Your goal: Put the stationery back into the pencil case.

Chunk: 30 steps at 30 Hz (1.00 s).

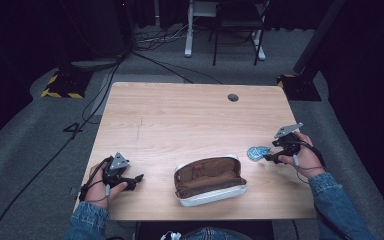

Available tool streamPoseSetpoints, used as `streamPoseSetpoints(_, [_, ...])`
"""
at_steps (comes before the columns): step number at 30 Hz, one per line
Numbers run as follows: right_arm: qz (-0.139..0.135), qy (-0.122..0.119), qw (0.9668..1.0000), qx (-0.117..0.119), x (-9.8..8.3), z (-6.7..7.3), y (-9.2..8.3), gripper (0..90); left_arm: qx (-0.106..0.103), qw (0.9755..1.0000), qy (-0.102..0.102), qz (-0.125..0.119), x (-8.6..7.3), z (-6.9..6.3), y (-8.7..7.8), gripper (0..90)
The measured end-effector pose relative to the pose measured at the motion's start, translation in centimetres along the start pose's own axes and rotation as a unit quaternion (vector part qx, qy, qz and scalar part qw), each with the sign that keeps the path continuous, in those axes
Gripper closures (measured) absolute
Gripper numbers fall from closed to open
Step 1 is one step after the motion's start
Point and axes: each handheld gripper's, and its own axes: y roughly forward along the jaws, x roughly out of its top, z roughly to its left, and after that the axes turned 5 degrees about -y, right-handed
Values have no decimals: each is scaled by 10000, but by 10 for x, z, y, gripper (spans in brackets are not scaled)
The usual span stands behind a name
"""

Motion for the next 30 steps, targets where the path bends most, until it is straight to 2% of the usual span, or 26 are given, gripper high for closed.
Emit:
streamPoseSetpoints(3, [14, -89, 9999, 78, 5, -1, 3, 244, -62, 9999, -133, 35, 0, 0, 0, 199])
streamPoseSetpoints(12, [-74, -185, 9995, 230, 17, 0, 16, 201, -84, 9997, -202, 50, 1, -1, 2, 190])
streamPoseSetpoints(20, [-40, -329, 9986, 402, 23, 2, 25, 196, -85, 9998, -178, 51, 1, -1, 2, 190])
streamPoseSetpoints(24, [77, -311, 9979, 570, 22, 6, 30, 230, -66, 9998, -154, 65, 2, -1, 2, 191])
streamPoseSetpoints(30, [144, -271, 9976, 616, 20, 12, 31, 231, -87, 9998, -181, 54, 2, -2, 3, 191])
